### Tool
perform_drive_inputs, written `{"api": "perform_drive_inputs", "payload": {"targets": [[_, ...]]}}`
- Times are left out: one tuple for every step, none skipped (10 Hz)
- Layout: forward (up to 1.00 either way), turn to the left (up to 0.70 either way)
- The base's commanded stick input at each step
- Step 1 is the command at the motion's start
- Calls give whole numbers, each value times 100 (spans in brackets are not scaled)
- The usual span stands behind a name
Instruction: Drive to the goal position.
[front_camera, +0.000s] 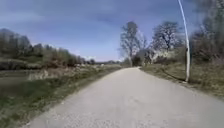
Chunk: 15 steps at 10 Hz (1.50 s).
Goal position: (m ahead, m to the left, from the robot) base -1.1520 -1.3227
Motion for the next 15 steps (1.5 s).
{"api": "perform_drive_inputs", "payload": {"targets": [[85, 0], [85, 0], [85, 0], [85, 0], [85, 0], [85, 0], [85, 0], [85, 0], [85, -3], [85, -7], [85, -12], [85, -16], [85, -20], [85, -25], [85, -29]]}}
